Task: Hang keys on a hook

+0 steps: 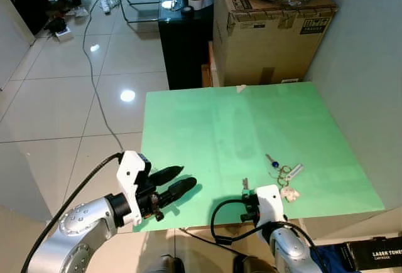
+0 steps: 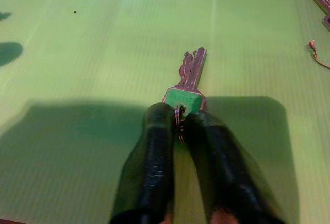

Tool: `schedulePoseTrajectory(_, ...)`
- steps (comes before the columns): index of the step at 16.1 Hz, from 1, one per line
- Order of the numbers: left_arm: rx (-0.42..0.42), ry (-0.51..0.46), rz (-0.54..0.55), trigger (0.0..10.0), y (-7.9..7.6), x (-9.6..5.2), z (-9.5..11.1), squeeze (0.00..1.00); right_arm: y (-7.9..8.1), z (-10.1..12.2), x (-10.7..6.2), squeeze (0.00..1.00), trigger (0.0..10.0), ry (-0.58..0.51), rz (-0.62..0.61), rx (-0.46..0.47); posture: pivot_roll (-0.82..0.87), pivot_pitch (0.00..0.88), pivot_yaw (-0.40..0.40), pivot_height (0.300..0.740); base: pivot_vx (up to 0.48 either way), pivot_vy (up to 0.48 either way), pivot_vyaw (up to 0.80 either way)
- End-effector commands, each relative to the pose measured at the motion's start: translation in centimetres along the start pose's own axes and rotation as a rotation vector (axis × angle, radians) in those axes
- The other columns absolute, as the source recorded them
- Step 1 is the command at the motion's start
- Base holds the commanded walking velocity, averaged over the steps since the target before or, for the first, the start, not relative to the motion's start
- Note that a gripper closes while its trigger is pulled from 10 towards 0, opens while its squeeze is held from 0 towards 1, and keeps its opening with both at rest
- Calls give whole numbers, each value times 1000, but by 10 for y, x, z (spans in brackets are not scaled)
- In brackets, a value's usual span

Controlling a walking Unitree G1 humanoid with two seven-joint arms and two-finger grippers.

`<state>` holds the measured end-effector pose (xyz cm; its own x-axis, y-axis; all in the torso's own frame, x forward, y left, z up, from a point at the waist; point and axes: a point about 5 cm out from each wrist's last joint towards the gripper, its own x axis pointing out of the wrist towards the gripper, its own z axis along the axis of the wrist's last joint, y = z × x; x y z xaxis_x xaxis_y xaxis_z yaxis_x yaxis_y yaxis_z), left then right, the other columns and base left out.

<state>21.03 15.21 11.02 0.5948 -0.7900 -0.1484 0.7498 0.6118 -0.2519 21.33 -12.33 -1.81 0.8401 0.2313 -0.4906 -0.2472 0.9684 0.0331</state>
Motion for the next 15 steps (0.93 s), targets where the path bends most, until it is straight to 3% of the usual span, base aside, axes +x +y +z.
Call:
schedulePoseTrajectory(1, -17, 7, 18, 10000, 3, -2, -2, 0, 1, -4, 0, 0, 0, 23, 7, 17, 30, 149, 34, 731, 0, 0, 0)
schedulePoseTrajectory(4, -20, 5, 20, 10000, 4, 0, -3, 0, -1, -1, -1, 0, 0, 4, 0, 13, 27, 144, 31, 731, 0, 0, 0)
schedulePoseTrajectory(6, -15, -6, 26, 10000, 7, 3, 0, 0, -7, 26, 0, 0, 0, -102, -23, -26, 26, 124, 32, 731, 0, 0, 0)
schedulePoseTrajectory(9, -40, -68, 58, 10000, 13, 16, 7, 0, -23, 89, 1, 0, 0, -311, -68, -75, 5, 72, 32, 731, 0, 0, 0)
schedulePoseTrajectory(11, -65, -93, 197, 9647, 25, 27, 6, 0, -32, 118, 0, 0, 0, -394, -87, -75, -8, 37, 29, 731, 0, 0, 0)
schedulePoseTrajectory(12, -53, -87, 274, 10000, 31, 29, 3, 0, -34, 126, -2, 0, 0, -414, -90, -69, -13, 25, 29, 731, 0, 0, 0)
schedulePoseTrajectory(13, -3, -72, 430, 10000, 42, 31, 1, 0, -41, 139, -7, 0, 0, -451, -119, -69, -23, 0, 21, 731, 0, 0, 0)
schedulePoseTrajectory(14, 25, -63, 486, 10000, 45, 33, 0, 0, -45, 143, -10, 0, 4196, -470, -143, -64, -26, 0, 17, 731, 0, 0, 0)
schedulePoseTrajectory(15, 54, -114, 581, 10000, 52, 34, 9, 0, -51, 150, -22, 0, 10000, -532, -190, -41, -33, 0, 16, 731, 0, 0, 0)
